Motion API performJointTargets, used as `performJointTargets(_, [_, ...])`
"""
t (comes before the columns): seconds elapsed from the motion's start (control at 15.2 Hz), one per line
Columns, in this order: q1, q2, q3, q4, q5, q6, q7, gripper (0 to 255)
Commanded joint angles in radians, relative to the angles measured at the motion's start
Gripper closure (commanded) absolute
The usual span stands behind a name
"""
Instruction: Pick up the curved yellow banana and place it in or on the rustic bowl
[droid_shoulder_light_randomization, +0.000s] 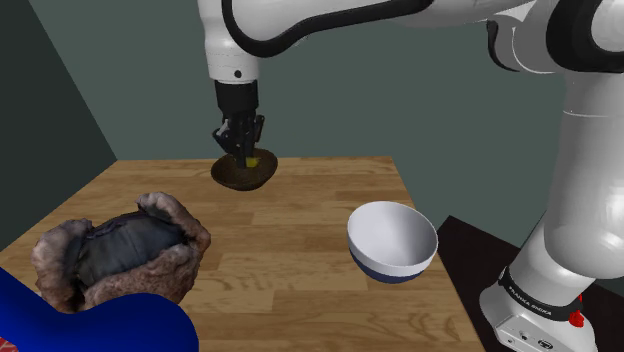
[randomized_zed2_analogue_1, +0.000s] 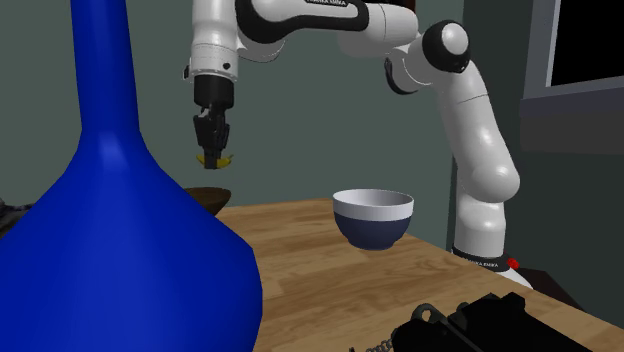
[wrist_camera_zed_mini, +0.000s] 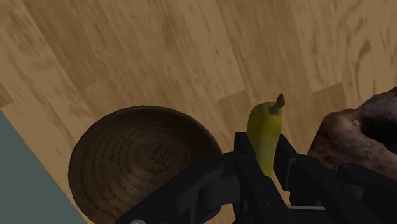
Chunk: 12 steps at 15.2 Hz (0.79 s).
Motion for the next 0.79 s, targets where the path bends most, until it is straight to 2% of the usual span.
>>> performJointTargets(0.0, [0.012, 0.066, -0.017, 0.086, -0.035, -0.031, -0.017, 255])
performJointTargets(0.33, [0.061, 0.247, -0.065, 0.361, -0.115, -0.139, -0.075, 255])
performJointTargets(0.53, [0.129, 0.401, -0.103, 0.631, -0.169, -0.25, -0.124, 255])
performJointTargets(0.73, [0.101, 0.375, -0.1, 0.539, -0.158, -0.188, -0.12, 255])
